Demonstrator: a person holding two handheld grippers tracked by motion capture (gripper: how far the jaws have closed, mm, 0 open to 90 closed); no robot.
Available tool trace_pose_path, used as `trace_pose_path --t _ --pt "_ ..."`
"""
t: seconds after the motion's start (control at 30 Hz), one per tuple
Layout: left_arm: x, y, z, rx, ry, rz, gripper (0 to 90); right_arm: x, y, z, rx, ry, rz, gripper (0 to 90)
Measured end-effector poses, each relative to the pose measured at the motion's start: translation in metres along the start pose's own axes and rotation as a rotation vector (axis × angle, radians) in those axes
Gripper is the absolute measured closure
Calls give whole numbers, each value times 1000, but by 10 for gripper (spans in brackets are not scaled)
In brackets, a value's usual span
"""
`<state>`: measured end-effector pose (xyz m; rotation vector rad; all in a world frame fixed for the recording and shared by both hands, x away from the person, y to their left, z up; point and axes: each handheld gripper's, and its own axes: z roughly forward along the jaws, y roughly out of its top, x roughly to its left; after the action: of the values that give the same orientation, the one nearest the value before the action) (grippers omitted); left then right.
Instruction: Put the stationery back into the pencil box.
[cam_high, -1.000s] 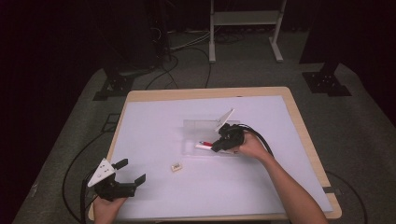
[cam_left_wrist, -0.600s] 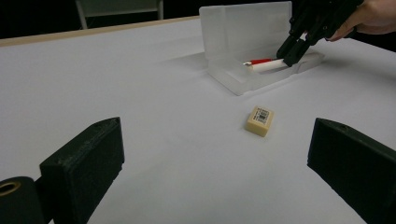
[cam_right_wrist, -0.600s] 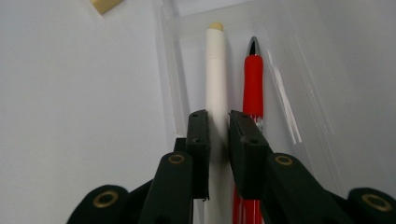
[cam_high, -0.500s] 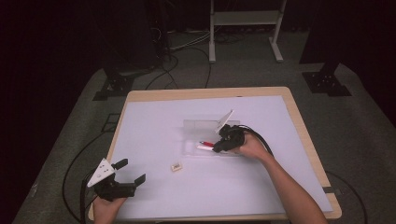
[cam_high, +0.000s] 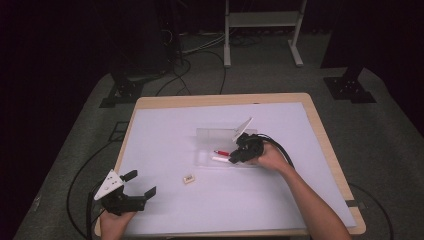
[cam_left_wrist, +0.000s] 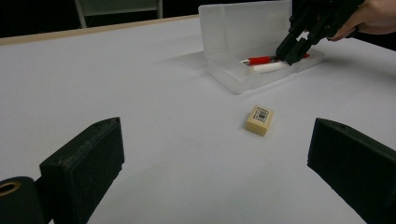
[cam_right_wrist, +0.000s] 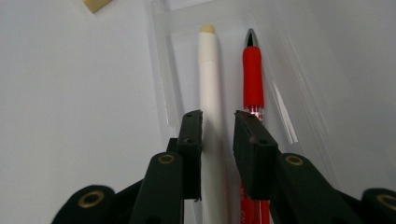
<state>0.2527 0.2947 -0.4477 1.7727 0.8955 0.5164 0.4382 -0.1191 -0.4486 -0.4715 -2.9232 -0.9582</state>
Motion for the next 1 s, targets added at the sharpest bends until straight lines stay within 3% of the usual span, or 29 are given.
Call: trace_pose_path --t 0.67,1.0 --pt "-2 0 2 5 -7 7 33 7 -6 -15 -38 -15 15 613" --pt "-7 2 7 10 -31 24 33 10 -21 -29 -81 -35 38 560"
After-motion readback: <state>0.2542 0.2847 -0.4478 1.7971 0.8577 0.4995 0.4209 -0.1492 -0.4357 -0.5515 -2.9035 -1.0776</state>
